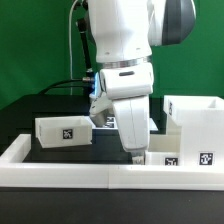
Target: Assemble drawer
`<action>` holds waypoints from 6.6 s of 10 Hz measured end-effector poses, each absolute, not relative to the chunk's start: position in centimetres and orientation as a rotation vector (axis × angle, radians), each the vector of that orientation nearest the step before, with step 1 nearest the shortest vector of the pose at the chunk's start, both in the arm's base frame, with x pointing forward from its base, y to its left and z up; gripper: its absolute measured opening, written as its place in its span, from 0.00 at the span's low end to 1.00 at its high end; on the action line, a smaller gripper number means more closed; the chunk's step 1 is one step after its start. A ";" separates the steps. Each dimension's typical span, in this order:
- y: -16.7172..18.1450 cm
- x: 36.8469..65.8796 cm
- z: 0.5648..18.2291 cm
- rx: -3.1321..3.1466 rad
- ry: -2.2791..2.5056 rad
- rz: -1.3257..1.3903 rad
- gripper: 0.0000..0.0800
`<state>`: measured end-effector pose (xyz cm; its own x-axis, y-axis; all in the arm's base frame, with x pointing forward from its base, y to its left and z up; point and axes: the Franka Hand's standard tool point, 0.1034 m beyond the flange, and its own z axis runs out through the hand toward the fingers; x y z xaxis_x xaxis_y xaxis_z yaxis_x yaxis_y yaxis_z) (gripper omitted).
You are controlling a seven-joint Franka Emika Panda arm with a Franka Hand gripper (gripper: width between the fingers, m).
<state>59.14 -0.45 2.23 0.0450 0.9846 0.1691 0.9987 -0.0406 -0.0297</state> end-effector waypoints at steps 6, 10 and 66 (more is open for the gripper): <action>2.0 59.4 2.3 -2.055 -2.195 -0.141 0.81; 3.2 59.3 2.1 -2.034 -2.201 -0.145 0.81; -9.9 41.0 0.6 -3.041 -0.559 -0.208 0.05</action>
Offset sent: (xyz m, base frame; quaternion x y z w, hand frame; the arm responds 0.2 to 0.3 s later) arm 0.0043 0.0245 0.0049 0.0075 -0.0261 -0.0459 0.9986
